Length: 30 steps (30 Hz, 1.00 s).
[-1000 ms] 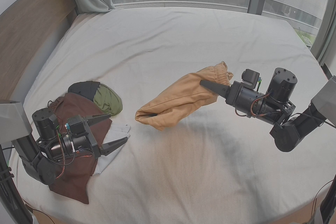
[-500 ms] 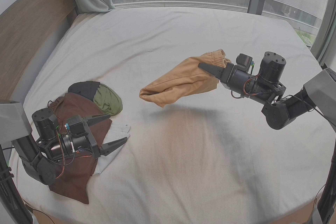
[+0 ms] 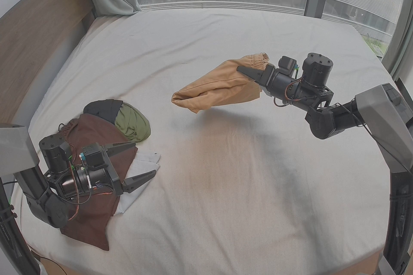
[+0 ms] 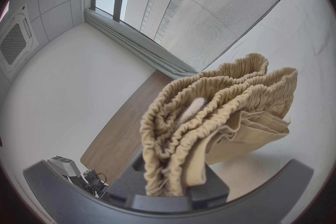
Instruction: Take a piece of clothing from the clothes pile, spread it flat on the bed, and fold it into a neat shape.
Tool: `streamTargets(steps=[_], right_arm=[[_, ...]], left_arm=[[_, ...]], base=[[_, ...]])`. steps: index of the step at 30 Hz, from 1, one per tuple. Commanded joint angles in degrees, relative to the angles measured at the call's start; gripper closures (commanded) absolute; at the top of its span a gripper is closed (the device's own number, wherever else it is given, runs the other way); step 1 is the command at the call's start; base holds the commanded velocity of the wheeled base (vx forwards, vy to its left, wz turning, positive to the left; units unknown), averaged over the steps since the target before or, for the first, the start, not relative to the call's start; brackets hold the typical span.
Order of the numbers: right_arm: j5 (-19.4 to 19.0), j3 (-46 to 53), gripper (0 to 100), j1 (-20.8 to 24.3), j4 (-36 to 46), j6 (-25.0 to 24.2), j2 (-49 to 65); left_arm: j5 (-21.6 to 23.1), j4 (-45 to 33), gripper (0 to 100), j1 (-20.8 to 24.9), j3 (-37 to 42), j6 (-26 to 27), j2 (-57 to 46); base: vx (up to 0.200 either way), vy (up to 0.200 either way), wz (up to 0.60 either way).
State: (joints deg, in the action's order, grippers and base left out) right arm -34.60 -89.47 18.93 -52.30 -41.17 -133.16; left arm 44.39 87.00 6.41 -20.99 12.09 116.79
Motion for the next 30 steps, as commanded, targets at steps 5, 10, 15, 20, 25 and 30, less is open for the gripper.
streamTargets(steps=[5,10,15,20,25,30], right_arm=[[0.0,-11.3,100,-0.7,2.9,-1.0,-9.0],[0.0,-21.3,100,-1.4,8.1,-1.4,-11.1],[0.1,-25.1,100,-1.8,11.5,-1.7,-11.5],[0.5,-25.1,100,-2.1,11.2,-2.2,-15.7],[0.7,-25.1,100,-1.6,10.3,-2.2,-20.5],[0.8,-19.1,100,-1.5,7.8,-1.5,-17.3]], left_arm=[[0.0,0.0,0,0.1,0.2,-0.1,0.3],[0.0,0.0,0,0.3,0.3,-0.1,0.4],[0.0,0.0,0,0.6,0.3,-0.1,0.8],[0.0,0.0,0,0.6,0.3,-0.1,0.8],[0.0,0.0,0,0.5,0.3,-0.1,0.8],[0.0,0.0,0,0.4,0.5,-0.1,0.8]], base=[[0.000,0.000,0.00],[0.000,0.000,0.00],[0.000,0.000,0.00],[0.000,0.000,0.00],[0.000,0.000,0.00],[0.000,0.000,0.00]])
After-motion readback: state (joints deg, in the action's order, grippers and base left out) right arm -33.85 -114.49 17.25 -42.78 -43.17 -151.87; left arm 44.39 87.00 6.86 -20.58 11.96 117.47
